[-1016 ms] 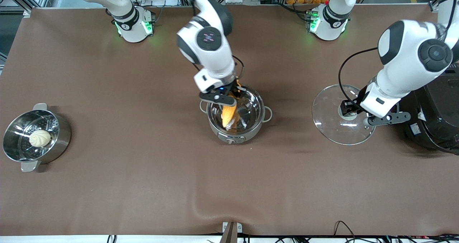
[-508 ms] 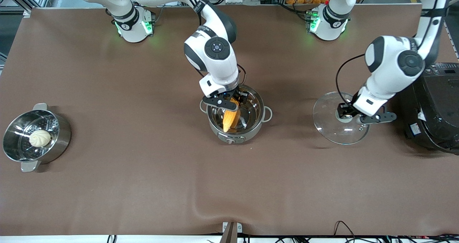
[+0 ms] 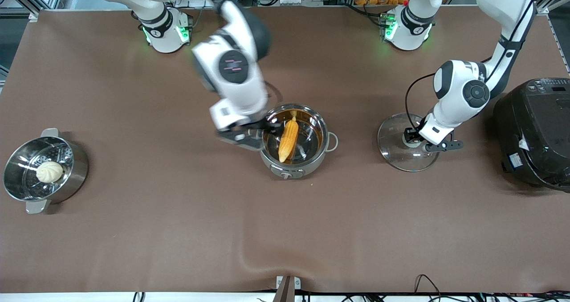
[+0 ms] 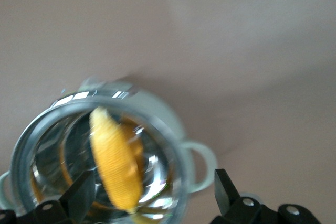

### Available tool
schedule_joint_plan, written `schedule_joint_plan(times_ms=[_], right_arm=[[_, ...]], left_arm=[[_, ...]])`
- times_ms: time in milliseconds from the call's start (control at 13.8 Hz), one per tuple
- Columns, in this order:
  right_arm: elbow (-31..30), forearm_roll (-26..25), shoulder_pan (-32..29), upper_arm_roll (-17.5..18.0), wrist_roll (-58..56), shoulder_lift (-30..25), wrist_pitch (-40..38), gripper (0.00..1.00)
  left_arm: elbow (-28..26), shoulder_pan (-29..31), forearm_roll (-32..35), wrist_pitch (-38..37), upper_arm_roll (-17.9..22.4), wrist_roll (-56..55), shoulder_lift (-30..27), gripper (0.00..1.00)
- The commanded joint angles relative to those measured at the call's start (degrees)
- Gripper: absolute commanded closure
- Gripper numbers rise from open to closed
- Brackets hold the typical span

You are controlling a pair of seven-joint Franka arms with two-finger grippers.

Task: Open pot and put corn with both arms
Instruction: 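Release the corn and withdraw the right gripper while the left gripper releases the lid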

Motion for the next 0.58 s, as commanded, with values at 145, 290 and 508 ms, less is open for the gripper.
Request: schedule_joint_plan(times_ms=[145, 290, 508], right_arm=[[-2.25, 2.05, -16.07, 1.27, -24.23, -5.85, -6.25, 0.0], [-2.6, 2.05, -21.26, 1.27, -31.56, -6.73, -8.44, 0.0], [-5.31, 1.97, -29.43, 1.18, -44.83, -11.46, -9.77, 0.0]], left_arm=[[-0.76, 1.03, 1.23, -0.77, -0.44, 0.73, -1.56, 0.0], [1.6, 1.03, 1.23, -3.75, -0.44, 0.65, -3.13, 0.0], [8.89, 1.47, 1.23, -15.33, -0.53, 0.47, -7.96, 0.0]])
